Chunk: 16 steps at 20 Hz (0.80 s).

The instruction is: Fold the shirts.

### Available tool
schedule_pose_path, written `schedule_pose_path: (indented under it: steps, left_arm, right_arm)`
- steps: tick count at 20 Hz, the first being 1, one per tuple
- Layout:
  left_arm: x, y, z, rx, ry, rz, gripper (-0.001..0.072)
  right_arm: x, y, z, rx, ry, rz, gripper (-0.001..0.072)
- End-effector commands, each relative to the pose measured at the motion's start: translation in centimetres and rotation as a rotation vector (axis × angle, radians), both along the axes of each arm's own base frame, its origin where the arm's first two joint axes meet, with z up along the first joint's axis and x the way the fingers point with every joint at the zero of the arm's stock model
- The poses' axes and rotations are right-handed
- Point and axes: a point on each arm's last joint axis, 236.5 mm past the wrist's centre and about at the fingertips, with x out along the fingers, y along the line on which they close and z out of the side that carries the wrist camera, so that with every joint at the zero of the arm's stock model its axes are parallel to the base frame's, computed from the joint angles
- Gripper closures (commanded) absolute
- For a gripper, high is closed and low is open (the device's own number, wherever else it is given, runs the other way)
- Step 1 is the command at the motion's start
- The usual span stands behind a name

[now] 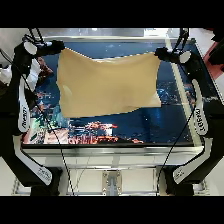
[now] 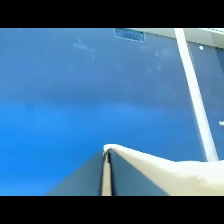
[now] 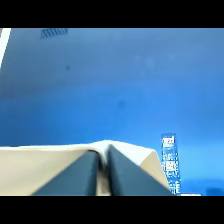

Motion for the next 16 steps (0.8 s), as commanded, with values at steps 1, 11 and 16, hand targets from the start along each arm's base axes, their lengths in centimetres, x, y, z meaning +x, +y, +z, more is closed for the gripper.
schedule_pose_path:
  steps: [1,11,16]
  left_arm:
    - [0.1,-0.1,0.3,-0.004,-0.001,-0.001,0.0118]
    - [-10.1,9.3,15.4,0.278,-0.099,0.162,0.0018]
    - [-21.5,16.1,5.1,0.213,0.324,0.274,0.002]
  right_arm:
    - [0.3,-0.1,0.3,0.017,-0.006,-0.012,0.0278]
    - [-10.6,-12.7,9.4,-0.252,0.12,-0.155,0.026]
    - [-17.2,-16.7,5.8,-0.197,0.366,-0.134,0.026]
